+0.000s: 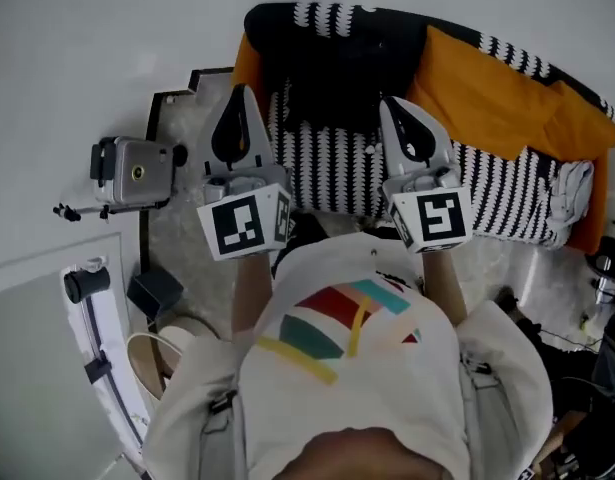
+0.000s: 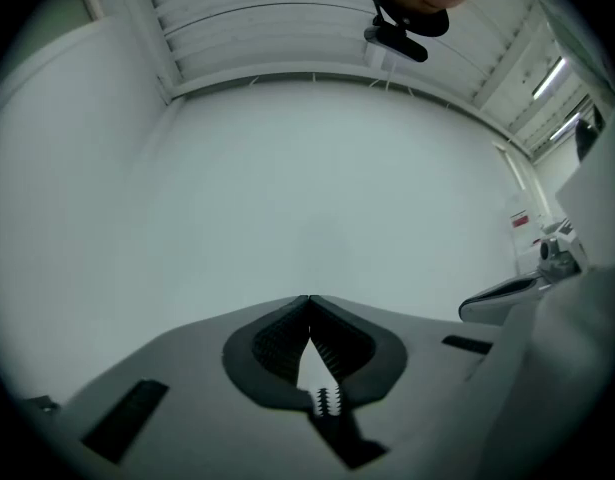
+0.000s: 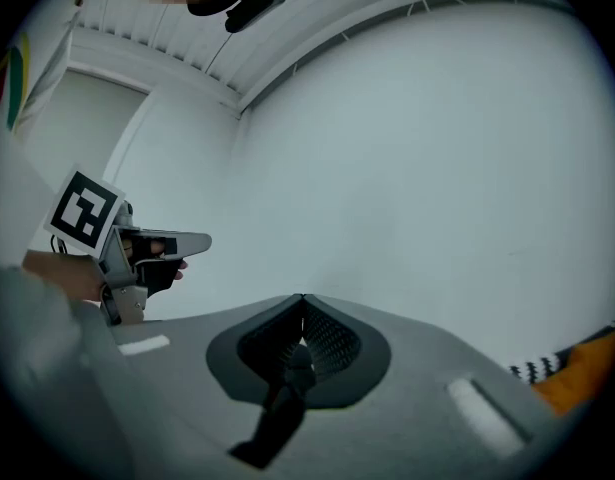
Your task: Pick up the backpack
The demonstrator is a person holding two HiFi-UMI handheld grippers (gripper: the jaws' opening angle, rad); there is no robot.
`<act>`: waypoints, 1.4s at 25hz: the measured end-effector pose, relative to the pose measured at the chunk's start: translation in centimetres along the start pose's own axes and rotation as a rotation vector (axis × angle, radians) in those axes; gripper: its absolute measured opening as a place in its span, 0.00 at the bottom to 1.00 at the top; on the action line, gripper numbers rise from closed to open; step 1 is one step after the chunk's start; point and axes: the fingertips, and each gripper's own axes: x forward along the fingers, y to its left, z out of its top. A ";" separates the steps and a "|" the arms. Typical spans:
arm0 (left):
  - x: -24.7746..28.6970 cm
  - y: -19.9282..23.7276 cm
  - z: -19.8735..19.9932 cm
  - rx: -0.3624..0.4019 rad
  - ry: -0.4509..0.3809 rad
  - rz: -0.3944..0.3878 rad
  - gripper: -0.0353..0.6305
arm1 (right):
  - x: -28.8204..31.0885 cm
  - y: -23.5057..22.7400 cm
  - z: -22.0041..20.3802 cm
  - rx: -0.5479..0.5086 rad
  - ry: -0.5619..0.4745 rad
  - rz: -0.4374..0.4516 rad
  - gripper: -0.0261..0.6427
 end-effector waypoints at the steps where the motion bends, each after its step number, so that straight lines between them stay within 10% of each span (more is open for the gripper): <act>1: 0.8 -0.9 0.3 0.004 -0.012 -0.043 0.07 | -0.2 -0.8 0.1 -0.002 -0.007 -0.041 0.04; 14: 5.1 -3.8 0.2 -0.019 -0.062 -0.387 0.07 | 0.2 0.3 2.6 -0.101 0.004 -0.350 0.04; 35: 5.6 -0.2 -1.2 -0.039 -0.050 -0.352 0.07 | 2.2 1.9 3.0 -0.102 -0.005 -0.369 0.04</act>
